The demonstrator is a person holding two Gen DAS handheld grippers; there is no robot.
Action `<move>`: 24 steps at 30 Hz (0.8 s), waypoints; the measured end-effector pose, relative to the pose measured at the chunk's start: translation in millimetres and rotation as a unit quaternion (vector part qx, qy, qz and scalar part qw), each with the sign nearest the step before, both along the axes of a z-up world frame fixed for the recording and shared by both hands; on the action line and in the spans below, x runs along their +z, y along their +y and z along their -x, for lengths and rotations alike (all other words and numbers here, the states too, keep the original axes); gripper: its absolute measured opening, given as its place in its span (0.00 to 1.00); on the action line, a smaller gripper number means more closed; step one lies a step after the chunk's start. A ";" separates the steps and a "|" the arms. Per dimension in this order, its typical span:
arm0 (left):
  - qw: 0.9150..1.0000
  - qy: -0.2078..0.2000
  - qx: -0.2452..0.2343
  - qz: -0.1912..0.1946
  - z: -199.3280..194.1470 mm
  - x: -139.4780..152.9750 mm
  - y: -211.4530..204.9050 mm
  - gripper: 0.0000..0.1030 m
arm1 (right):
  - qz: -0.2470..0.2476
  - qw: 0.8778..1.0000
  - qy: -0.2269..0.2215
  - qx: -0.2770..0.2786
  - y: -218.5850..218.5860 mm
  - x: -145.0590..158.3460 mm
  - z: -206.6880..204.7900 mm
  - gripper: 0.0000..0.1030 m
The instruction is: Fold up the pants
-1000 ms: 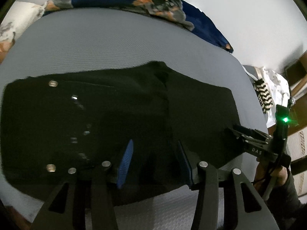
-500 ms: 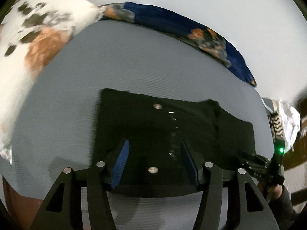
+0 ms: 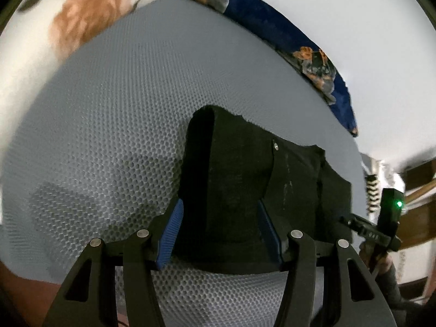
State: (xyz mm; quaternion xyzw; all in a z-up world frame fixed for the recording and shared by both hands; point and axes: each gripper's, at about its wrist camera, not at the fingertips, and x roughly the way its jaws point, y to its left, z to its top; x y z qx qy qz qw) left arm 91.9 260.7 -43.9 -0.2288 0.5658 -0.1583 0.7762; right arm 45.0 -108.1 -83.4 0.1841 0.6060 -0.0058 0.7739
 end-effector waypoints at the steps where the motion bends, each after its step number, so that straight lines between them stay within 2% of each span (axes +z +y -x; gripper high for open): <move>1: 1.000 0.004 -0.006 0.016 -1.4 -5.5 3.2 0.55 | -0.004 1.000 -0.005 -0.010 -4.2 4.5 -0.5 0.60; 7: 0.998 0.025 -0.024 0.045 -10.1 -32.3 13.0 0.55 | 0.005 0.998 -0.021 -0.061 -24.9 21.3 -13.5 0.61; 13: 0.995 0.023 -0.041 0.082 -14.6 -45.3 21.9 0.56 | 0.013 0.995 -0.008 -0.103 -33.1 17.4 -28.6 0.62; 18: 0.992 0.012 -0.065 0.109 -17.6 -49.1 21.6 0.56 | 0.019 0.994 0.006 -0.110 -29.1 8.5 -36.2 0.62; 24: 0.984 0.027 -0.073 0.163 -36.7 -58.9 33.1 0.56 | 0.025 0.994 0.022 -0.105 -21.0 0.9 -47.9 0.62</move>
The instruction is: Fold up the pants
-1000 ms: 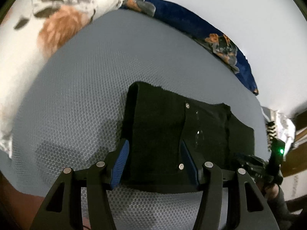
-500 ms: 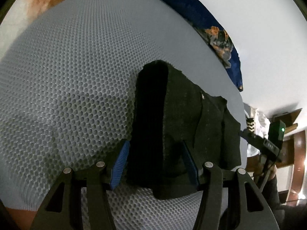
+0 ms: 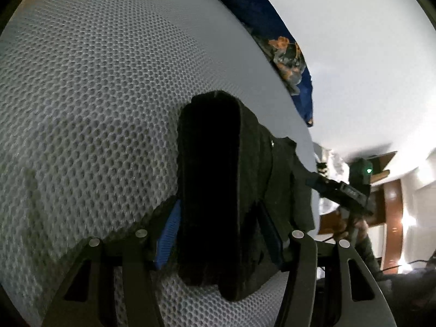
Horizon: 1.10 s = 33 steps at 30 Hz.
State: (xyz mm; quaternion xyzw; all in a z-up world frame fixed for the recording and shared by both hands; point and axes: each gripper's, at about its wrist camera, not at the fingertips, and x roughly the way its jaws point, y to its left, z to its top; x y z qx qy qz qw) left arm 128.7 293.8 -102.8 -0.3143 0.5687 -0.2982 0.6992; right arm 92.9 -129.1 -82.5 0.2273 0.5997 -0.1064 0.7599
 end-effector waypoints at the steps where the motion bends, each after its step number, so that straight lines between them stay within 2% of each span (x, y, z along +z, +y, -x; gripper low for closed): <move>1: 1.000 0.001 -0.008 0.005 -4.9 -0.9 0.1 0.56 | 0.001 1.000 0.001 0.000 0.7 -0.1 -1.7 0.62; 8: 0.998 -0.003 -0.057 0.010 -24.7 1.3 -8.7 0.55 | 0.008 1.000 0.002 -0.001 2.1 0.7 -6.8 0.62; 11: 0.995 0.002 -0.089 0.034 -22.1 -1.8 -23.3 0.55 | 0.007 1.000 0.001 -0.006 0.8 -0.1 -6.1 0.62; 14: 0.994 -0.009 -0.103 0.029 -18.6 -1.3 -34.2 0.55 | 0.004 1.000 0.001 -0.012 -2.2 -2.0 -3.2 0.62; 17: 0.995 0.000 -0.092 0.036 -23.4 -2.0 -29.9 0.55 | 0.002 1.000 0.001 -0.015 -3.7 -3.8 -2.0 0.62; 22: 0.998 0.001 -0.065 0.017 -21.0 2.3 -32.3 0.52 | -0.005 1.000 -0.010 -0.021 -6.7 -1.8 1.8 0.62; 24: 0.999 0.008 -0.049 -0.006 -21.3 3.3 -40.7 0.36 | -0.006 1.000 -0.015 -0.024 -8.3 0.1 4.1 0.62; 25: 0.999 0.017 -0.042 -0.021 -21.3 4.1 -42.7 0.33 | -0.008 0.999 -0.019 -0.026 -9.3 1.9 6.1 0.62; 28: 0.998 0.026 -0.026 -0.043 -19.7 14.3 -52.8 0.28 | -0.008 0.999 -0.029 -0.029 -10.8 7.7 11.0 0.62; 33: 0.997 0.030 0.001 -0.067 -16.8 49.8 -74.1 0.23 | -0.011 0.998 -0.052 -0.045 -19.2 20.6 24.8 0.62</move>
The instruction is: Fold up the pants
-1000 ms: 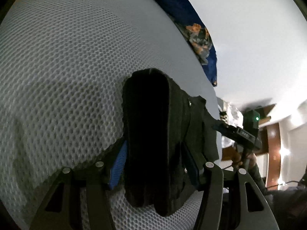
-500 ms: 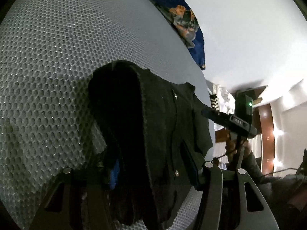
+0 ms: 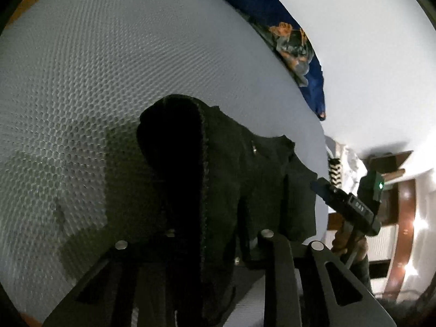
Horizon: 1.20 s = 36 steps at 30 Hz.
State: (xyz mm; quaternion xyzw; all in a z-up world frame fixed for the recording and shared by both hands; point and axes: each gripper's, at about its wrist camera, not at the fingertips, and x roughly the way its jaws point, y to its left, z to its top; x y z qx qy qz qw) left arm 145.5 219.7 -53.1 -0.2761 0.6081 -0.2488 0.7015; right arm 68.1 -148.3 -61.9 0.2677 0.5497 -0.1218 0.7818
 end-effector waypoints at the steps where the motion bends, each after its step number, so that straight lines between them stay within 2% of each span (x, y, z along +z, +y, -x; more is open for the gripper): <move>1: 1.000 -0.003 0.008 0.003 1.3 9.7 -6.2 0.22 | -0.003 1.000 -0.006 -0.007 -3.8 3.0 5.1 0.62; 5: 0.999 -0.019 0.034 0.009 5.2 40.1 -30.6 0.22 | -0.010 0.999 -0.024 -0.022 -17.2 11.0 19.5 0.62; 7: 0.999 -0.034 0.039 -0.004 5.0 54.9 -49.0 0.22 | -0.010 0.999 -0.038 -0.029 -26.2 17.7 28.7 0.62; 12: 0.998 -0.065 0.027 0.001 8.3 86.6 -103.6 0.21 | -0.009 0.997 -0.062 -0.049 -51.3 32.6 53.3 0.63; 16: 0.996 -0.084 0.009 -0.001 5.4 100.4 -152.3 0.20 | -0.006 0.995 -0.075 -0.069 -75.3 40.5 78.3 0.63; 22: 0.994 -0.094 -0.038 -0.028 5.3 98.3 -230.3 0.19 | 0.013 0.993 -0.075 -0.095 -106.3 46.5 114.3 0.63; 26: 0.992 -0.094 -0.077 -0.044 6.6 84.1 -280.2 0.19 | 0.031 0.991 -0.073 -0.105 -122.1 49.6 132.2 0.63; 32: 0.985 -0.095 -0.113 -0.087 17.2 54.1 -333.8 0.19 | 0.048 0.990 -0.059 -0.121 -140.7 41.7 149.7 0.63; 36: 0.980 -0.100 -0.127 -0.119 25.2 40.8 -353.9 0.19 | 0.041 0.989 -0.063 -0.125 -148.1 36.8 156.9 0.63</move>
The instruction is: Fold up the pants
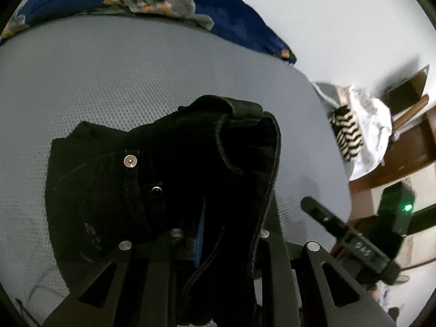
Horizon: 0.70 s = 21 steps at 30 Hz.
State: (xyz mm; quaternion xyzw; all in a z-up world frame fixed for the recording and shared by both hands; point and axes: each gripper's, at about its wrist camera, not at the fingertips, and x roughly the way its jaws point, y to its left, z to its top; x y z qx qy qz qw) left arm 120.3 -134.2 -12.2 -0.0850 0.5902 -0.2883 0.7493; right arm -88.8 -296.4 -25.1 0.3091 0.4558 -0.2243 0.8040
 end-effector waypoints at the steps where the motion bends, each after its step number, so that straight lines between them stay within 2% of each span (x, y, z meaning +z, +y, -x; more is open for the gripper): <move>1: 1.000 -0.001 -0.001 -0.004 0.9 -2.5 -2.3 0.19 | -0.001 1.000 -0.002 0.000 -1.2 -1.6 0.4 0.63; 5: 1.000 -0.013 -0.004 -0.027 6.0 -10.8 -13.4 0.19 | -0.009 1.000 -0.006 0.002 -1.9 -6.7 1.7 0.63; 14: 0.999 -0.023 -0.010 -0.044 8.3 -18.1 -25.5 0.24 | -0.017 1.000 -0.012 0.004 -1.9 -9.7 2.2 0.63; 19: 0.997 -0.040 -0.028 -0.054 12.6 -13.6 -31.4 0.35 | -0.014 1.000 -0.012 0.005 -0.3 -8.8 3.3 0.63; 20: 0.997 -0.044 -0.032 -0.054 13.6 -12.6 -31.3 0.40 | -0.014 1.000 -0.012 0.004 -0.3 -8.7 3.7 0.63; 21: 0.998 -0.043 -0.037 -0.037 14.5 -10.5 -29.7 0.55 | -0.014 1.000 -0.012 0.003 -0.4 -8.6 4.2 0.63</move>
